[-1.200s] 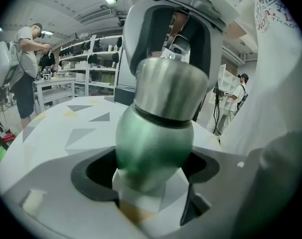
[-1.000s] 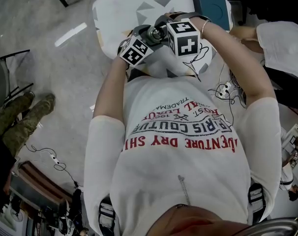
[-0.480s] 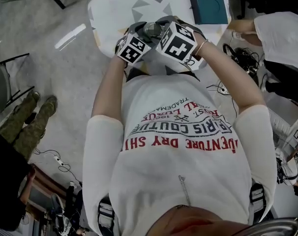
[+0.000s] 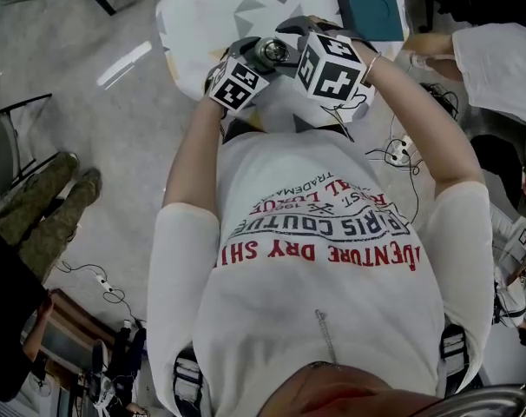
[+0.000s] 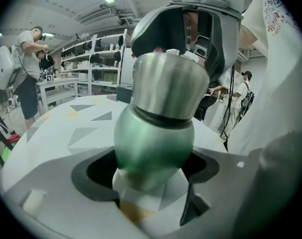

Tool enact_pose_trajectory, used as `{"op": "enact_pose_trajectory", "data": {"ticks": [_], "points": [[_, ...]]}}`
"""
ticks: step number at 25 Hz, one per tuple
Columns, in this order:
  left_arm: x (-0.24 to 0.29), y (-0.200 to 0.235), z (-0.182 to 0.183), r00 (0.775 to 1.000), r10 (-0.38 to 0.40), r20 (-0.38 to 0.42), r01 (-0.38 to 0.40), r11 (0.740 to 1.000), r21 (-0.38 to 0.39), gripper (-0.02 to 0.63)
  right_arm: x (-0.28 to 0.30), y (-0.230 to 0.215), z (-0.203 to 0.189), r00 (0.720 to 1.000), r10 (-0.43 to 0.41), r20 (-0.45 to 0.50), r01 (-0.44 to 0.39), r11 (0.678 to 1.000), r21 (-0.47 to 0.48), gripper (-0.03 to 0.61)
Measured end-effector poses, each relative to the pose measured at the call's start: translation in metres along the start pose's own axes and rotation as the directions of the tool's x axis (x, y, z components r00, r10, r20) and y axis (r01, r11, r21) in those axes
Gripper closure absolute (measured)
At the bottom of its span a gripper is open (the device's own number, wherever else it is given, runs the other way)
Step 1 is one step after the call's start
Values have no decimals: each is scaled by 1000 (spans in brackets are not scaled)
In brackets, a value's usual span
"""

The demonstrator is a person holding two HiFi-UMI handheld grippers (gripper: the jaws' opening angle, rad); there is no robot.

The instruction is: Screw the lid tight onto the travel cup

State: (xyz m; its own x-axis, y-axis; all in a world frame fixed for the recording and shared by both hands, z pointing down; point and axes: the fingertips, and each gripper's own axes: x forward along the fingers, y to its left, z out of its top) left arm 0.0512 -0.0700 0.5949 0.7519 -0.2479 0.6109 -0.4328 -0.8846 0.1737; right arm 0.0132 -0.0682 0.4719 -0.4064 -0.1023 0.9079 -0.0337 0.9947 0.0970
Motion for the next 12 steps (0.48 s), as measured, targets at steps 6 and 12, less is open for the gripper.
{"op": "enact_pose_trajectory", "data": {"ticks": [6,12], "points": [[-1,-4,-1,1000,-2,-7,2,1000,6,219,6,20,-4,983,169,-77,-185,919,-348,304],[1,-5,1,1000,-3,-8,3,1000,7,219,10,20,-11,962,215,-167,-270,828,-491,314]]}}
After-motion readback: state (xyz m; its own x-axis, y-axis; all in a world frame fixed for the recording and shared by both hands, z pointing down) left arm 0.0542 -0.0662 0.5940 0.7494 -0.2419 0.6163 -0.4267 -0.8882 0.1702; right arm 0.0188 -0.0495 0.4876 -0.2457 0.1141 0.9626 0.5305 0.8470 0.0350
